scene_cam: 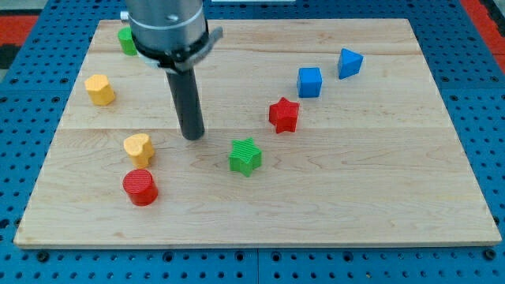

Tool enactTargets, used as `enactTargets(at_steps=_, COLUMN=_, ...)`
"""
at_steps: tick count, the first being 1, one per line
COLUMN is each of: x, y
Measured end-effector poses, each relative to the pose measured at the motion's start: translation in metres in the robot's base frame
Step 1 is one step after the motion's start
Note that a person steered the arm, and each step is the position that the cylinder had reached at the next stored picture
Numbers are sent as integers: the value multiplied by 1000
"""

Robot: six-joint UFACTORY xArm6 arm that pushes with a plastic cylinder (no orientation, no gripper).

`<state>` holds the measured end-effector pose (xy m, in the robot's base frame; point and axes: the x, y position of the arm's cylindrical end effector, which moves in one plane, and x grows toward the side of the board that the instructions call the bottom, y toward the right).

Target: Push the green star bottom right side of the board

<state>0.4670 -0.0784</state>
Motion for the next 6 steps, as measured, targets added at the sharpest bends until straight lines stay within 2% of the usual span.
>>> enactTargets(at_steps=3, x=10, y=-114)
enactTargets(at_steps=4, x=10, y=-88)
enactTargets(at_steps=5, x=10, y=-91)
enactTargets(at_steps=6, x=17, y=-61)
